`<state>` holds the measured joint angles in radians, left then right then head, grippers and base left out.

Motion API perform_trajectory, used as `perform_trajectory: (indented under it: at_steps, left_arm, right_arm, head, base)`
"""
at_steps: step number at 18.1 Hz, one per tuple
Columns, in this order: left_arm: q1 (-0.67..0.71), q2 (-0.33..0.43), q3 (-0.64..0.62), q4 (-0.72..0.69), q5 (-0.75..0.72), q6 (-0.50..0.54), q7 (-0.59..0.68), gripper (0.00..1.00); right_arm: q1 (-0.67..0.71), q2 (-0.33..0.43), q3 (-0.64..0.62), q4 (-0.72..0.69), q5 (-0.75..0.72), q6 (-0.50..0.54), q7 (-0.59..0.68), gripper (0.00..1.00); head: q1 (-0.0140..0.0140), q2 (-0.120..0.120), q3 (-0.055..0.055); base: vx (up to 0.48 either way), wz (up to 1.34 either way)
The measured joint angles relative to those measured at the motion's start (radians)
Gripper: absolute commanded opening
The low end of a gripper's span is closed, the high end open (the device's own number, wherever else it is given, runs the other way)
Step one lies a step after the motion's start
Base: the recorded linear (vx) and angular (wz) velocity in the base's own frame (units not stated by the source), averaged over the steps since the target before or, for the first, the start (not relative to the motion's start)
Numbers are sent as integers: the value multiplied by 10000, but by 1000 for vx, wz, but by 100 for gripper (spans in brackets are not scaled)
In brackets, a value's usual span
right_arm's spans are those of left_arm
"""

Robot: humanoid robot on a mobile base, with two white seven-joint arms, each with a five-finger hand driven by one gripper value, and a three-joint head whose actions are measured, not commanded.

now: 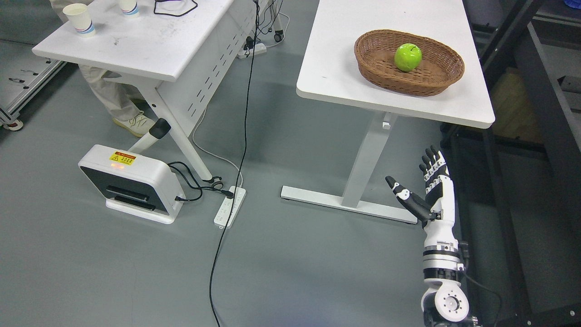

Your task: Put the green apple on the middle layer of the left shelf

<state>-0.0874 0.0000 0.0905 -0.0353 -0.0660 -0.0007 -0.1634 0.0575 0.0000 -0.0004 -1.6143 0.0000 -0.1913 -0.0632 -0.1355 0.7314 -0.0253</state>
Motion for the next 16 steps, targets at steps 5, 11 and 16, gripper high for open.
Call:
perform_trajectory:
  at_steps: [5,11,16]
  left_arm:
    - [0,0,0,0,0,0,0,100]
    - [0,0,0,0,0,0,0,100]
    - [0,0,0,0,0,0,0,100]
  right_arm:
    - [11,0,1,0,0,46,-1,100]
    - [20,0,2,-1,0,60,-57,100]
    - [-23,0,-49,-38,243,-56,-391,99]
  head:
    - [0,0,0]
    - [0,0,0]
    - [0,0,0]
  base:
    - [0,0]
    - [0,0]
    - [0,0]
